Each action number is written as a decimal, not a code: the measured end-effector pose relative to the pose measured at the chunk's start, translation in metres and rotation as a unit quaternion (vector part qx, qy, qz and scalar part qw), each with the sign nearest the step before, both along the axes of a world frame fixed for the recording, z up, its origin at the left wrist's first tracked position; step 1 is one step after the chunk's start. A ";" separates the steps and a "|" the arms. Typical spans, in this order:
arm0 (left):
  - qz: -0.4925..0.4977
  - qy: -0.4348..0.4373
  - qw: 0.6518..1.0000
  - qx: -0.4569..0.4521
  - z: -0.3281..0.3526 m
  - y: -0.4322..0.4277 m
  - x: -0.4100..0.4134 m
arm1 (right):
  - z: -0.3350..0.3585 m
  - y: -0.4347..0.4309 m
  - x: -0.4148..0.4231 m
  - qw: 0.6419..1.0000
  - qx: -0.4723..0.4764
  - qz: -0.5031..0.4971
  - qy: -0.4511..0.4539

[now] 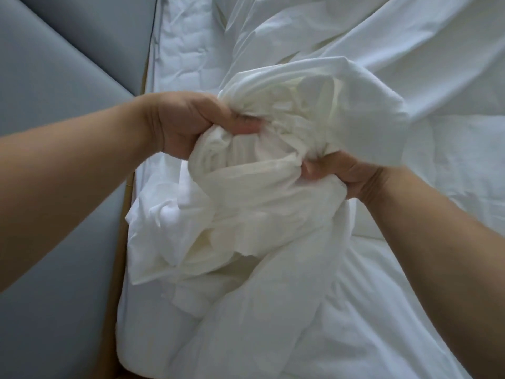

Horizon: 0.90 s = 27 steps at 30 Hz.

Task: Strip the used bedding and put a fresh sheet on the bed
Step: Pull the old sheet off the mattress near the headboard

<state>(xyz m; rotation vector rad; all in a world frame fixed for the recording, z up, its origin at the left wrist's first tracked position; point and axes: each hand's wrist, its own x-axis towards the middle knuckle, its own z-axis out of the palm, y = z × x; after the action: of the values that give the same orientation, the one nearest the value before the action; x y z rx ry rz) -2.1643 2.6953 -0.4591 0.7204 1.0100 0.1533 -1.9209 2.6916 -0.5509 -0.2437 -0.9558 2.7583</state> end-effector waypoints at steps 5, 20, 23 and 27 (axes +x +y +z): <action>0.072 0.013 0.997 0.014 -0.008 0.002 0.004 | -0.002 -0.008 -0.009 0.978 -0.127 -0.165 -0.025; -0.001 -0.009 1.000 -0.028 -0.014 -0.017 -0.009 | -0.004 0.003 0.009 0.996 -0.003 0.029 -0.087; 0.012 -0.030 0.999 -0.024 -0.017 -0.020 -0.007 | -0.005 0.000 0.004 0.994 -0.020 -0.006 -0.112; -0.042 -0.079 0.995 -0.041 -0.017 -0.015 -0.001 | -0.003 0.001 -0.008 0.989 -0.074 -0.075 -0.102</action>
<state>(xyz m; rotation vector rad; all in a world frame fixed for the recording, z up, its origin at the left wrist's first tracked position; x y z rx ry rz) -2.1656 2.6801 -0.4766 0.6643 0.8284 0.0929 -1.9293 2.6923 -0.5544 -0.6072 -0.7417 2.7053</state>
